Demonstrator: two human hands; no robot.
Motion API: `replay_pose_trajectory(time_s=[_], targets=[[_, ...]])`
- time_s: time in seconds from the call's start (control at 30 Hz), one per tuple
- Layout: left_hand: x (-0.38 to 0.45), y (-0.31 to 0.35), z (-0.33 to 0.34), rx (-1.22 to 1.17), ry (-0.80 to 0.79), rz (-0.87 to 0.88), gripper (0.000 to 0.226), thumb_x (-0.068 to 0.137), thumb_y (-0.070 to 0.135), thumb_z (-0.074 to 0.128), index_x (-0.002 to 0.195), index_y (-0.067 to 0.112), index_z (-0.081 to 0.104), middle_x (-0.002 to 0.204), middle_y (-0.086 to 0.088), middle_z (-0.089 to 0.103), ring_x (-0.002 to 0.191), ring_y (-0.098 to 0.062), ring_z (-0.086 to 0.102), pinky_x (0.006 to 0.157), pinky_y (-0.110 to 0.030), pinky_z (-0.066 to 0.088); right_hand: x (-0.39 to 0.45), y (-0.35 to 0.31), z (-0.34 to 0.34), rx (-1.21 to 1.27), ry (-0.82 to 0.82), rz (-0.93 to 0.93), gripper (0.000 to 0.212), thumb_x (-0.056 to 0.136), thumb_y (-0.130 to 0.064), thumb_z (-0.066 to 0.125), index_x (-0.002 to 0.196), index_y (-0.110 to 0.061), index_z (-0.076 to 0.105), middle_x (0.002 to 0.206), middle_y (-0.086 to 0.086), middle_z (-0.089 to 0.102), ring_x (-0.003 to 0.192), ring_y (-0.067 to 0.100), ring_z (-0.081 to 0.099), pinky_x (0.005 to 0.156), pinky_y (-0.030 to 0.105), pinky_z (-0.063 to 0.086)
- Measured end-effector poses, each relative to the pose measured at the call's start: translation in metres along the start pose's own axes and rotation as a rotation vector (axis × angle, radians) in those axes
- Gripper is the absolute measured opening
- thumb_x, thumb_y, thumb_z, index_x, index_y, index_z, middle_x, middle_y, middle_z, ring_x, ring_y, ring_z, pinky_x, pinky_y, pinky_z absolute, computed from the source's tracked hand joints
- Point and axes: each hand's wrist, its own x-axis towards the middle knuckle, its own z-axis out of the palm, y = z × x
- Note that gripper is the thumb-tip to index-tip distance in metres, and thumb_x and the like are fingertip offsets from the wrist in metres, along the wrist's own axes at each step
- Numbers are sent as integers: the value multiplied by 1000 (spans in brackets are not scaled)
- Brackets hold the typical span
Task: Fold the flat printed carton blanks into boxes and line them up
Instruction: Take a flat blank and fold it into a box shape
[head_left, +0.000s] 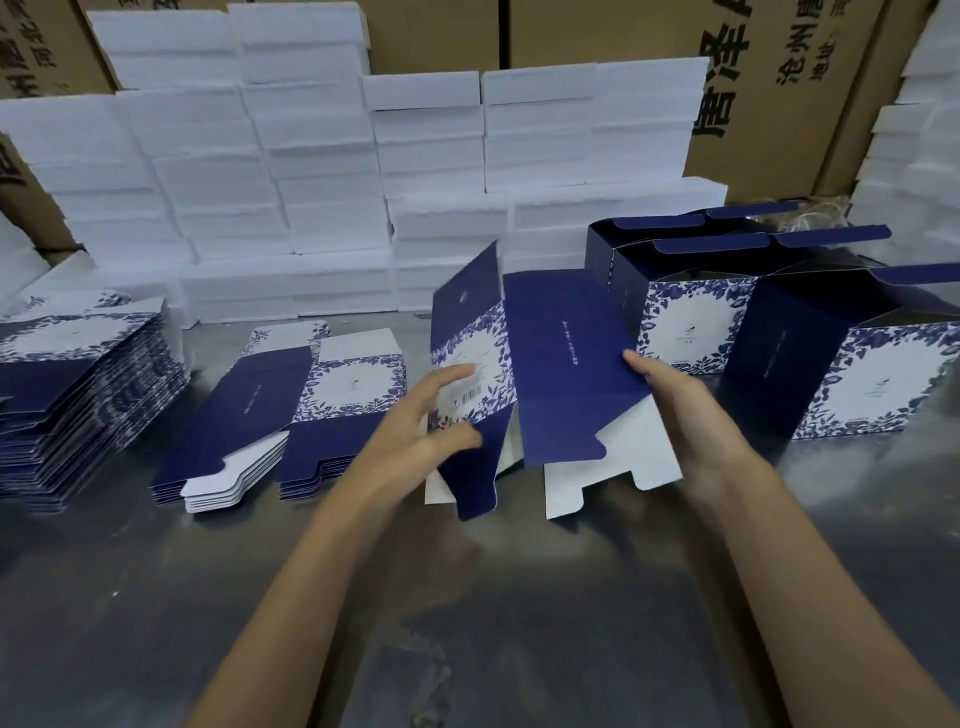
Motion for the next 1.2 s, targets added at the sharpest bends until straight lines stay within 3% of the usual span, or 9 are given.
replay_pose_trajectory(time_s=[0.1, 0.17, 0.27, 0.37, 0.57, 0.67, 0.9, 1.03, 1.2], targets=[[-4, 2, 7, -26, -69, 33, 82, 79, 12, 79, 139, 55, 44, 149, 30, 38, 134, 22, 27, 111, -19, 28, 2, -1, 4, -5, -36, -25, 50, 99, -53, 45, 118, -16, 73, 118, 3, 74, 100, 19, 70, 80, 33, 51], [-5, 3, 9, -14, -67, 88, 87, 83, 12, 79, 142, 61, 36, 149, 39, 32, 136, 23, 24, 109, -14, 27, 3, 1, 5, 10, -74, -46, 47, 101, -42, 41, 127, -16, 70, 128, 6, 70, 107, 21, 64, 87, 36, 47], [-6, 8, 10, 13, 14, 168, 75, 85, 22, 78, 136, 63, 42, 144, 40, 39, 130, 25, 32, 94, -4, 36, 3, 7, 12, -34, -236, -130, 55, 89, -14, 37, 136, -23, 64, 142, 1, 61, 117, 22, 53, 94, 41, 37], [-5, 12, 12, -57, 109, 209, 49, 84, 30, 77, 126, 46, 58, 143, 20, 52, 130, 3, 50, 99, -17, 47, 5, 16, 22, -223, -364, -224, 72, 79, -7, 52, 144, -36, 52, 147, -9, 55, 124, 23, 54, 99, 42, 40], [-6, 16, 10, -24, 195, 148, 47, 73, 58, 68, 118, 46, 60, 131, 21, 60, 122, -13, 58, 104, -32, 46, 10, 32, 35, -438, -147, -298, 76, 74, -37, 86, 138, -53, 49, 141, -19, 58, 126, 2, 58, 106, 35, 48], [-6, 17, 10, -43, 212, 141, 47, 73, 62, 66, 116, 46, 61, 128, 23, 61, 121, -12, 58, 102, -31, 46, 11, 38, 40, -610, -39, -398, 62, 79, -47, 82, 132, -51, 50, 136, -23, 57, 111, -17, 56, 88, 15, 52], [-6, 17, 16, -76, 174, 162, 45, 74, 54, 70, 117, 43, 61, 132, 19, 59, 122, -9, 58, 97, -22, 45, 17, 50, 48, -735, 205, -547, 45, 91, -35, 73, 131, -26, 54, 120, -12, 68, 104, -1, 64, 86, 27, 57], [-2, 12, 17, -90, 229, 190, 38, 84, 26, 78, 117, 36, 61, 134, 12, 59, 121, -13, 59, 91, -21, 49, 16, 43, 42, -820, 153, -502, 51, 85, -41, 78, 129, -36, 52, 113, -21, 63, 91, -14, 62, 75, 10, 50], [2, 5, 13, -18, 364, 307, 37, 84, 0, 75, 108, 27, 65, 149, 13, 48, 130, 0, 51, 88, -13, 49, 11, 33, 30, -1040, 103, -356, 44, 72, -50, 86, 99, -26, 61, 91, -9, 66, 78, 10, 62, 74, 28, 51]])
